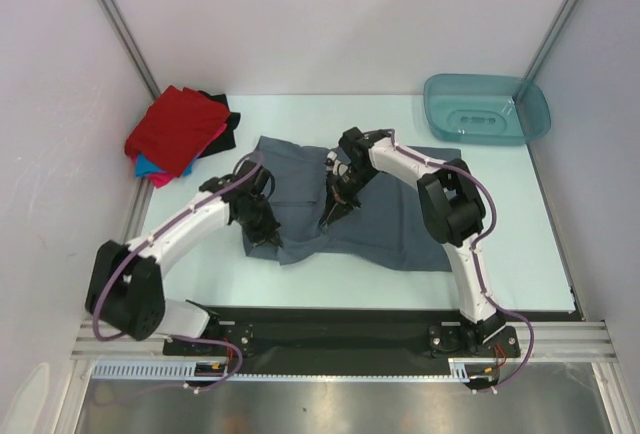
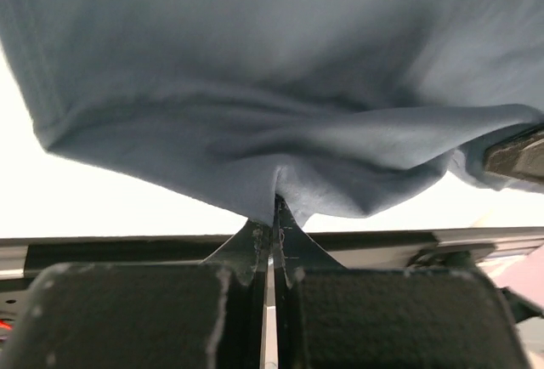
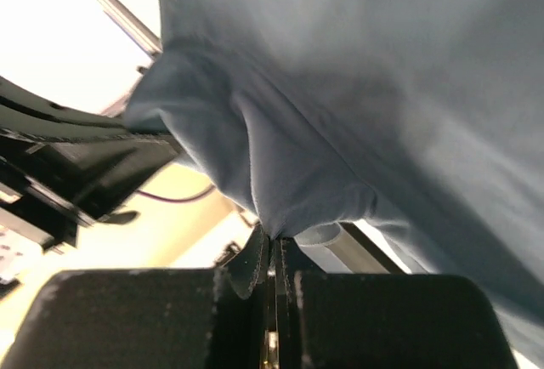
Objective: Fold and stack the t-shirts
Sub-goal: Fold the tshirt
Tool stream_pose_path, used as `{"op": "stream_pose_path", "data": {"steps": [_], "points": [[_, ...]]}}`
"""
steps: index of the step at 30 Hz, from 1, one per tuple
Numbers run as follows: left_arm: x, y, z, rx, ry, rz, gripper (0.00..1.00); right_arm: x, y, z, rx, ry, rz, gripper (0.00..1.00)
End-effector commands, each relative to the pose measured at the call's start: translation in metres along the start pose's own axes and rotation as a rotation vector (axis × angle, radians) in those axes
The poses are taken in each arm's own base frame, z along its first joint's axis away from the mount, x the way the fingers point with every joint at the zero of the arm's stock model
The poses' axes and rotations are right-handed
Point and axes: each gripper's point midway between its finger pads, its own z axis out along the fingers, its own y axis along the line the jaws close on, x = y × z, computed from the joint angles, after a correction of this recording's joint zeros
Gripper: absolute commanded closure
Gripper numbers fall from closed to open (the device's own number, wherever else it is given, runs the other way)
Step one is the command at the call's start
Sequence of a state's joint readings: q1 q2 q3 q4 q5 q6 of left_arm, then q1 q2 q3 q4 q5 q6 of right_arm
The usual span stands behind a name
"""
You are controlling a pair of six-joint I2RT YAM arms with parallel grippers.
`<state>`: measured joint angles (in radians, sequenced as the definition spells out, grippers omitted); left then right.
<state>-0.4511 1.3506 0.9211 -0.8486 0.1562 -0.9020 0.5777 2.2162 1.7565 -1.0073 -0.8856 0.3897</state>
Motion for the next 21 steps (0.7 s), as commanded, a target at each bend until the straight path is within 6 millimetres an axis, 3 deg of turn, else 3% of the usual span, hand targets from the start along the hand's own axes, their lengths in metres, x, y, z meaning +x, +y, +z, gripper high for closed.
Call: {"op": "stream_pose_path", "data": {"steps": [1,2,3,9,15,21], "points": [[-0.02,-0.028,-0.008,0.055,0.014,0.015,1.0,-0.003,0.035,-0.014,-0.102,0.034,0.048,1.0],[-0.021,-0.026,-0.003,0.014,0.044,0.011,1.0,-0.007,0.038,-0.014,-0.107,0.026,0.07,1.0],[-0.032,-0.039,-0.01,0.031,0.027,0.038,1.0,-0.01,0.042,-0.016,-0.114,0.015,0.078,1.0],[-0.058,-0.061,-0.015,0.011,0.049,0.068,1.0,-0.02,0.063,-0.016,-0.237,0.011,0.146,1.0],[-0.07,-0.047,-0.01,0.009,0.064,0.025,1.0,-0.034,0.062,-0.02,-0.264,-0.003,0.153,1.0],[-0.075,-0.023,-0.009,-0.031,0.057,0.004,1.0,-0.056,0.042,-0.024,-0.221,-0.049,0.172,1.0]]}}
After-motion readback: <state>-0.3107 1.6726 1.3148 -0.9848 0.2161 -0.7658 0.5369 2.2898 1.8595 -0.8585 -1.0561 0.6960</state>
